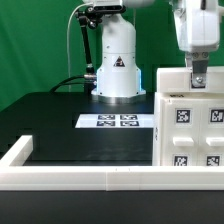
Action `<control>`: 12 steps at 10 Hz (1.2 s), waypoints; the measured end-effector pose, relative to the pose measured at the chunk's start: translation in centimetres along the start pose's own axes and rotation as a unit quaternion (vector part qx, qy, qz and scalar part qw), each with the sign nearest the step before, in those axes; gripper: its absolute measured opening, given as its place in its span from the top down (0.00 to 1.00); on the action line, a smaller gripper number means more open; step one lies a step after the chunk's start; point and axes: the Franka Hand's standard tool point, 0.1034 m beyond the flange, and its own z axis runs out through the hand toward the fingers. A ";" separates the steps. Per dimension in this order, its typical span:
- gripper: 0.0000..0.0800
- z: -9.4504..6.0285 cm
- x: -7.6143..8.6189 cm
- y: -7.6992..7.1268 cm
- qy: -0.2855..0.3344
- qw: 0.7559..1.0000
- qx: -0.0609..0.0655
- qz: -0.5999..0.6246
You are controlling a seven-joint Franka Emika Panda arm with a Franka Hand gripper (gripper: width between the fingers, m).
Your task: Assemble cabinet
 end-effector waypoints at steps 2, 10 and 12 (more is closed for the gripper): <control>0.01 -0.8 -0.5 0.0 -0.010 1.000 0.012 -0.005; 0.00 -3.3 -2.5 -0.5 -0.036 0.992 0.026 -0.119; 0.00 -3.3 -3.0 -0.5 -0.031 0.965 0.023 -0.261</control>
Offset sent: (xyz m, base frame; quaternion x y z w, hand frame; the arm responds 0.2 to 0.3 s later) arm -0.0136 0.0059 0.0296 0.0270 -0.0433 -0.0081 0.9987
